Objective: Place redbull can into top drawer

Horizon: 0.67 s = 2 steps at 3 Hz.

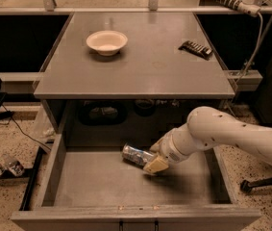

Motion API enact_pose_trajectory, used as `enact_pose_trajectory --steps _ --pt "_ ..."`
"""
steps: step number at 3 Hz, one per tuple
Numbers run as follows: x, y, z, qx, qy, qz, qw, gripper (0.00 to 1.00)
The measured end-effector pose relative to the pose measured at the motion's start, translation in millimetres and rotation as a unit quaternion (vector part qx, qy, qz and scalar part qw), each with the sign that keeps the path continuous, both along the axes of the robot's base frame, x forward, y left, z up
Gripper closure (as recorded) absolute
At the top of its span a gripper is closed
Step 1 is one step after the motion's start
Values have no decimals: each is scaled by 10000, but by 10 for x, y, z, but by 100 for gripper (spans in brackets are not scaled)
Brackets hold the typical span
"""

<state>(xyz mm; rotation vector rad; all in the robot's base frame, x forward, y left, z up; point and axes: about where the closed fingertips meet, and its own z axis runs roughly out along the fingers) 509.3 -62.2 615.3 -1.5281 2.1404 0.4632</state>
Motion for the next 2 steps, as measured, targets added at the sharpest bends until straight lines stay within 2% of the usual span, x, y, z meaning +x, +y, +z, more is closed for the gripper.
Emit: enact_pose_trajectory --steps 1,2 --pt "0 0 0 0 0 0 10000 0" --pt "0 0 0 0 0 0 10000 0"
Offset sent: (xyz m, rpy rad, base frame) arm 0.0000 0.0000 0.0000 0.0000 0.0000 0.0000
